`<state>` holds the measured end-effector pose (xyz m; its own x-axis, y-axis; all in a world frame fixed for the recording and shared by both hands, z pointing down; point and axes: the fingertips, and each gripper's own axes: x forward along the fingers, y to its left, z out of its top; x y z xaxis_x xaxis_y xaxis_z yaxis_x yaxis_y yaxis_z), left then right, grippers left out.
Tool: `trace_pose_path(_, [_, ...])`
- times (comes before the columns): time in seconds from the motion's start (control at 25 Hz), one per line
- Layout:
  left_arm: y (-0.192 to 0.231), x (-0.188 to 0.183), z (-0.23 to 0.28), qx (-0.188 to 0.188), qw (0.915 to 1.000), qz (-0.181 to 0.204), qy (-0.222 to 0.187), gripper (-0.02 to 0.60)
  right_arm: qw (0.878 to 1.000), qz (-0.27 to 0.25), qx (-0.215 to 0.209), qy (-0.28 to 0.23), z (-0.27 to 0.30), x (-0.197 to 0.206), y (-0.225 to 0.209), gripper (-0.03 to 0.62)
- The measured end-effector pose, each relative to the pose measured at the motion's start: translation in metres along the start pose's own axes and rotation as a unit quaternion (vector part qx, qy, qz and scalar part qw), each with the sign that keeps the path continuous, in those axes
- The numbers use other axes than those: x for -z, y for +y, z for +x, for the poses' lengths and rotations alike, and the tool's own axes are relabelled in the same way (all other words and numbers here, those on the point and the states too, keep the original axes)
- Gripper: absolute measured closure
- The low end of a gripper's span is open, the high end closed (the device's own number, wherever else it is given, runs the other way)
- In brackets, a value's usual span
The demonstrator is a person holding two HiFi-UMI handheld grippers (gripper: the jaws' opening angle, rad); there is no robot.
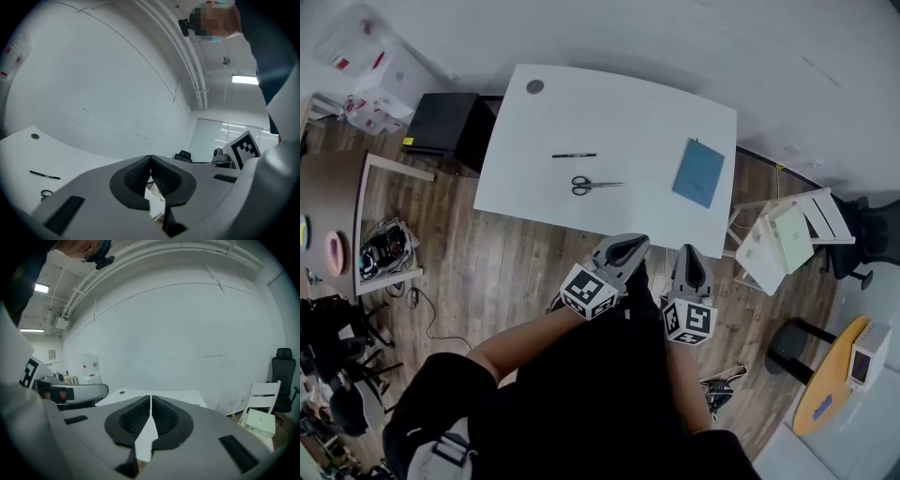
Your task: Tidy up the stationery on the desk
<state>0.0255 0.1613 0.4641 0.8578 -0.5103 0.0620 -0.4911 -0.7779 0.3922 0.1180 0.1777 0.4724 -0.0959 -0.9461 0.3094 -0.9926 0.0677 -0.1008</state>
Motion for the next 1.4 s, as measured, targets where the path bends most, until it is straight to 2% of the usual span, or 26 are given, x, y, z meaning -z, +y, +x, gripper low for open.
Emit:
trace_pose_path(0.12, [0.009, 0.012, 0.026, 0.01, 0.9997, -0.002, 0.021, 0.571, 1.0, 0.009, 0.003, 0.006, 0.023, 0.006, -0.028, 0.559])
trace_pose_path(0.24, [0.019, 0.026, 0.051, 0.021, 0.9988, -0.013, 0.043, 0.571, 0.999, 0.01, -0.024, 0.026, 0.05, 0.007, -0.046, 0.559])
trace_pose_path(0.4, [0.04, 0.045, 0.091, 0.001, 0.9971, -0.007, 0.075, 0.571, 0.998, 0.018, -0.049, 0.044, 0.085, 0.007, -0.081, 0.559])
trace_pose_path(0.64, [0.084, 0.088, 0.153, -0.034, 0.9871, 0.019, 0.155, 0.569, 0.996, 0.011, -0.036, 0.085, 0.137, 0.049, -0.153, 0.559])
trace_pose_path(0.84, [0.111, 0.138, 0.194, -0.042, 0.9766, 0.001, 0.211, 0.569, 0.992, 0.005, -0.038, 0.117, 0.187, 0.082, -0.216, 0.557])
trace_pose_path(0.96, [0.116, 0.16, 0.21, -0.05, 0.9726, -0.023, 0.226, 0.568, 0.99, -0.007, -0.049, 0.133, 0.22, 0.091, -0.247, 0.557])
trace_pose_path(1.12, [0.113, 0.173, 0.232, -0.052, 0.9704, -0.05, 0.231, 0.568, 0.986, 0.006, -0.068, 0.154, 0.269, 0.094, -0.275, 0.556])
trace_pose_path(1.16, [0.11, 0.176, 0.236, -0.048, 0.9697, -0.052, 0.234, 0.566, 0.984, 0.0, -0.078, 0.162, 0.28, 0.096, -0.276, 0.536])
trace_pose_path(1.2, [0.107, 0.18, 0.24, -0.044, 0.9686, -0.054, 0.239, 0.563, 0.981, -0.009, -0.09, 0.174, 0.29, 0.099, -0.275, 0.48])
trace_pose_path(1.24, [0.105, 0.186, 0.244, -0.04, 0.9668, -0.057, 0.246, 0.55, 0.976, -0.021, -0.104, 0.189, 0.299, 0.105, -0.273, 0.459])
trace_pose_path(1.32, [0.107, 0.2, 0.253, -0.039, 0.9622, -0.065, 0.262, 0.509, 0.965, -0.052, -0.129, 0.221, 0.316, 0.119, -0.27, 0.456])
trace_pose_path(1.4, [0.114, 0.21, 0.259, -0.047, 0.9578, -0.075, 0.273, 0.492, 0.953, -0.091, -0.148, 0.249, 0.331, 0.132, -0.267, 0.456])
